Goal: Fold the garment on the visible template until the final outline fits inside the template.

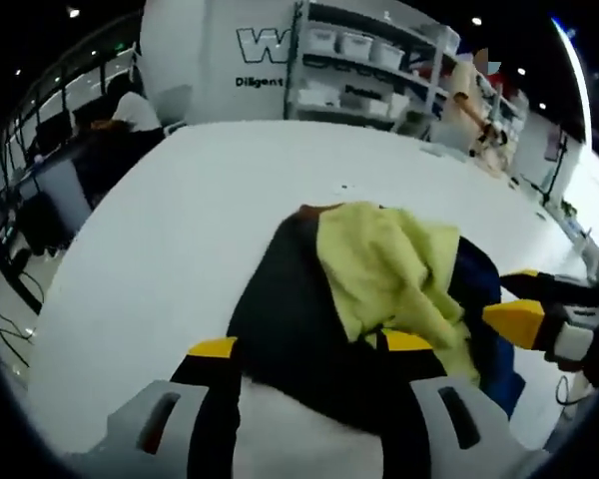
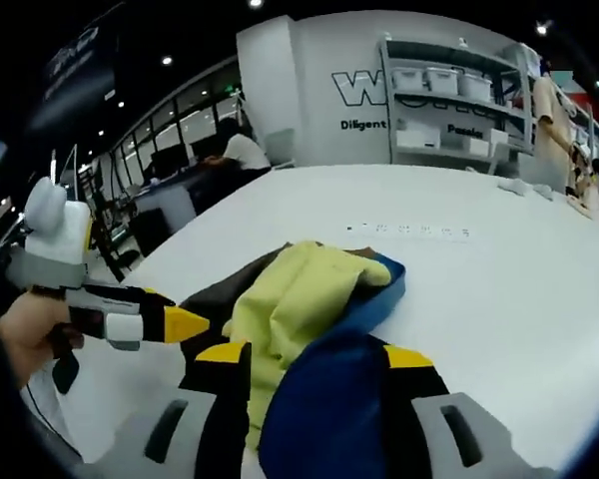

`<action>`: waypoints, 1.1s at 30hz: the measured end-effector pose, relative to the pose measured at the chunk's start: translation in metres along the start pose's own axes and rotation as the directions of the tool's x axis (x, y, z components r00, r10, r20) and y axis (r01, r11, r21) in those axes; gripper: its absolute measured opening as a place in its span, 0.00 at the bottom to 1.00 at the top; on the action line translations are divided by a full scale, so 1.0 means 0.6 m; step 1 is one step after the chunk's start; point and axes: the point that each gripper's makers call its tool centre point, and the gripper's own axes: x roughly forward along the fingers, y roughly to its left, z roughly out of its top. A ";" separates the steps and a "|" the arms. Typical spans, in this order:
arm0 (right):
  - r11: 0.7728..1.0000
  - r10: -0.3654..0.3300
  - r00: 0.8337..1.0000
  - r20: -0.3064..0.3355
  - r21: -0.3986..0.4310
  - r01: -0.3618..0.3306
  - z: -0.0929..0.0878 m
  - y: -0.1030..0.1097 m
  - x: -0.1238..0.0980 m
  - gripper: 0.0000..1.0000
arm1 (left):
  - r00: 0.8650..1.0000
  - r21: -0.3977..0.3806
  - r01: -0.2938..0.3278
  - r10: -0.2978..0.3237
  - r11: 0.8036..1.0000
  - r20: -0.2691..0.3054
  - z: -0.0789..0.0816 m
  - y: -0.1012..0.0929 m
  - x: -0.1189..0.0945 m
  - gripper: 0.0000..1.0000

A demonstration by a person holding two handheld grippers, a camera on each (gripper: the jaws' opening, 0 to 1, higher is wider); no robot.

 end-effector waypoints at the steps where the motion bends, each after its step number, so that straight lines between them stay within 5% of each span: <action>1: 1.000 0.002 1.000 0.002 0.004 -0.002 -0.004 0.002 0.000 0.39 | 1.000 -0.020 -0.001 0.001 1.000 -0.012 -0.009 0.001 0.005 0.46; 3: 1.000 -0.007 1.000 -0.011 0.016 0.008 -0.018 0.005 0.005 0.34 | 1.000 -0.097 0.003 -0.005 0.995 -0.019 -0.019 -0.002 0.012 0.45; 7: 0.997 0.005 1.000 -0.019 0.074 -0.003 -0.035 0.014 0.014 0.17 | 1.000 -0.110 -0.005 0.002 0.994 -0.028 -0.031 0.002 0.017 0.31; 10: 0.999 -0.036 0.998 -0.047 0.039 0.038 -0.050 0.003 0.016 0.00 | 1.000 -0.092 -0.006 0.004 0.996 -0.022 -0.040 0.000 0.022 0.26; 17: 0.999 -0.044 0.998 -0.035 -0.011 0.043 -0.048 -0.009 0.017 0.00 | 1.000 -0.063 0.014 -0.015 0.998 -0.009 -0.039 -0.001 0.027 0.04; 28: 0.988 -0.069 0.997 0.017 -0.137 0.071 0.005 -0.049 -0.017 0.00 | 1.000 0.009 0.025 -0.025 1.000 -0.003 -0.037 0.018 0.004 0.01; 31: 0.985 -0.072 0.997 0.017 -0.158 0.074 0.018 -0.066 -0.026 0.00 | 1.000 0.030 0.021 -0.021 0.999 0.005 -0.033 0.036 -0.002 0.02; 33: 0.969 -0.046 0.998 -0.030 -0.243 0.037 0.017 -0.073 -0.028 0.00 | 1.000 0.039 0.022 -0.022 0.999 0.007 -0.029 0.042 -0.008 0.02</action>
